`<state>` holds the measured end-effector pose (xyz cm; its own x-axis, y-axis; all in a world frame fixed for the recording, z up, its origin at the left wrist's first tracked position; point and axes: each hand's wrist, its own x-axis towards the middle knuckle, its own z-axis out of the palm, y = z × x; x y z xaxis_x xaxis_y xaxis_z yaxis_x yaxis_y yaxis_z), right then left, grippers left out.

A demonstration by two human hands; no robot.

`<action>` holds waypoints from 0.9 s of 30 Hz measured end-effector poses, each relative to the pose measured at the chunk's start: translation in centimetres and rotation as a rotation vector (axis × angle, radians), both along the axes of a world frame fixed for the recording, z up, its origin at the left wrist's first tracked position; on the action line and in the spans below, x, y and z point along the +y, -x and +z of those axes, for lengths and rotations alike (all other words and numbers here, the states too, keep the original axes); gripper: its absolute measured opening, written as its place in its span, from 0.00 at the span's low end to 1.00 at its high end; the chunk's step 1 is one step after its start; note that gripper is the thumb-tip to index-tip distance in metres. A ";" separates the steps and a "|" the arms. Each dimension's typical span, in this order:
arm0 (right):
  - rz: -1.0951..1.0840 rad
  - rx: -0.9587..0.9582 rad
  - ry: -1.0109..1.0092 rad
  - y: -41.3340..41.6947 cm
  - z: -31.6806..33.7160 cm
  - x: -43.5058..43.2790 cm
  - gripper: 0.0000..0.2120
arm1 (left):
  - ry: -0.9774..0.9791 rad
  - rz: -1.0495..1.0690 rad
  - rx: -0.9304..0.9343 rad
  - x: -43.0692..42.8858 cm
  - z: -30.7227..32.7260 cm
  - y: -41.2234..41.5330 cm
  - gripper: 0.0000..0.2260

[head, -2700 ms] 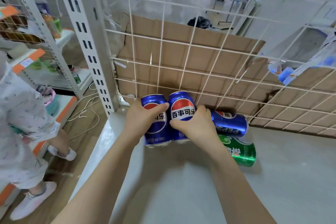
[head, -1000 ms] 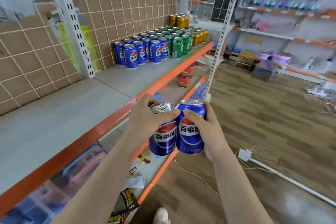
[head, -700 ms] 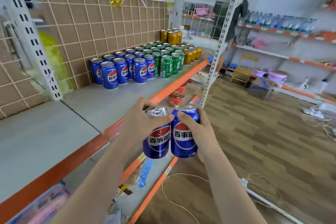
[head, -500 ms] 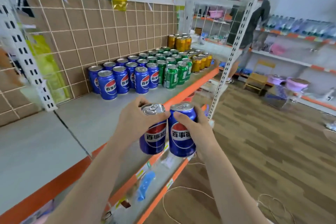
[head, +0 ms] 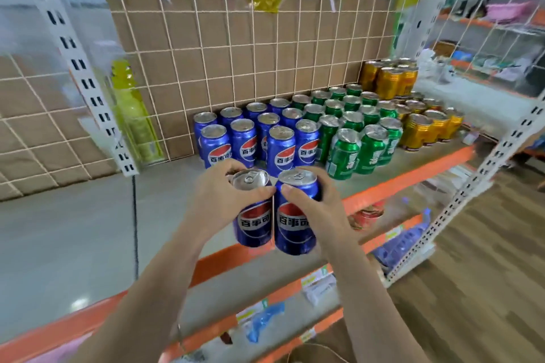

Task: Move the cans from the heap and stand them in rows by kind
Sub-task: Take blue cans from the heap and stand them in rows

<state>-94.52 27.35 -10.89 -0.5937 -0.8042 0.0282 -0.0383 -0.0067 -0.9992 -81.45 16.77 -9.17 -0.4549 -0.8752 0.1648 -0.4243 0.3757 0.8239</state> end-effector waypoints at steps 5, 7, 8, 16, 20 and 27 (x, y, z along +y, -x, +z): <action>0.209 0.182 -0.075 4.1 0.4 -4.7 0.17 | -0.023 0.173 -0.014 -2.5 -0.5 1.6 0.27; 0.253 0.300 -0.083 5.2 0.9 -6.6 0.18 | -0.006 0.208 -0.038 -3.2 -0.4 1.9 0.27; 0.276 0.349 -0.081 5.6 1.1 -7.3 0.18 | -0.004 0.220 -0.059 -3.5 -0.3 2.1 0.26; 0.395 0.628 -0.083 7.6 2.6 -11.8 0.30 | 0.082 0.319 -0.200 -4.8 1.4 3.3 0.20; 0.435 0.641 -0.096 8.0 2.9 -13.5 0.31 | 0.084 0.298 -0.241 -6.3 1.3 3.4 0.24; 0.545 0.667 -0.115 9.4 3.6 -15.7 0.23 | 0.095 0.296 -0.217 -8.2 0.8 3.6 0.25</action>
